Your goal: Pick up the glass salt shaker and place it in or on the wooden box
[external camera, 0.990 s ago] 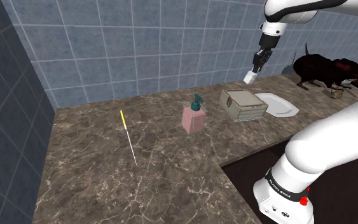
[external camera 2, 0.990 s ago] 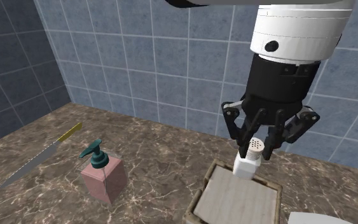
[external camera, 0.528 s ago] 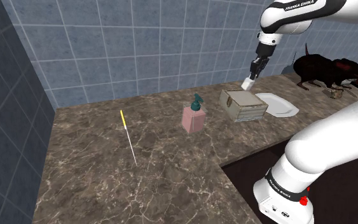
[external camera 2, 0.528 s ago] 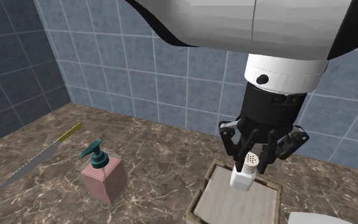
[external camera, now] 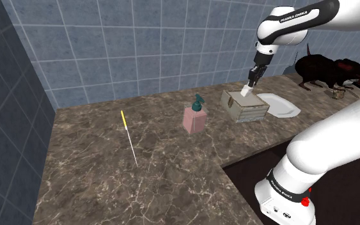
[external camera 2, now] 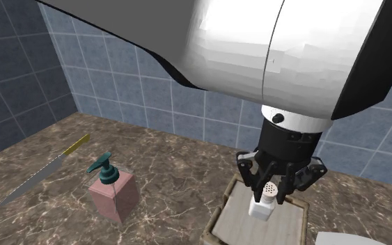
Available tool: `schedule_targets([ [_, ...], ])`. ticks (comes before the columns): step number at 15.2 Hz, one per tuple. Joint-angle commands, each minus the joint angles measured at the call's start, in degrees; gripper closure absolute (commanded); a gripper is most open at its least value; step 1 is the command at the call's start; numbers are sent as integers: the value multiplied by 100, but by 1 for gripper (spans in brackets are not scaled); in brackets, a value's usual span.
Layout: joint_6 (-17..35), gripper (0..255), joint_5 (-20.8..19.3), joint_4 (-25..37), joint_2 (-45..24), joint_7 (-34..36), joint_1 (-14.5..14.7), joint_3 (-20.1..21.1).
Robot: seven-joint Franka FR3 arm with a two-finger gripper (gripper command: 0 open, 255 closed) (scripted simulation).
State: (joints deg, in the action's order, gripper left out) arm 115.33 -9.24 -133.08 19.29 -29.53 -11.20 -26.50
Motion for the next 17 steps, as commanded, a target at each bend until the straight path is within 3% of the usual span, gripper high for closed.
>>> schedule_targets([
  [1, 47, 255, -4, -41, -3, -4, -4, -8],
  [7, 47, 255, -4, -40, -3, -4, -4, -8],
  [8, 47, 0, -4, -40, -3, -4, -4, -8],
  [13, 47, 0, -4, -40, -3, -4, -4, -8],
  [17, -708, 0, 2, 545, 174, 20, 8, 100],
])
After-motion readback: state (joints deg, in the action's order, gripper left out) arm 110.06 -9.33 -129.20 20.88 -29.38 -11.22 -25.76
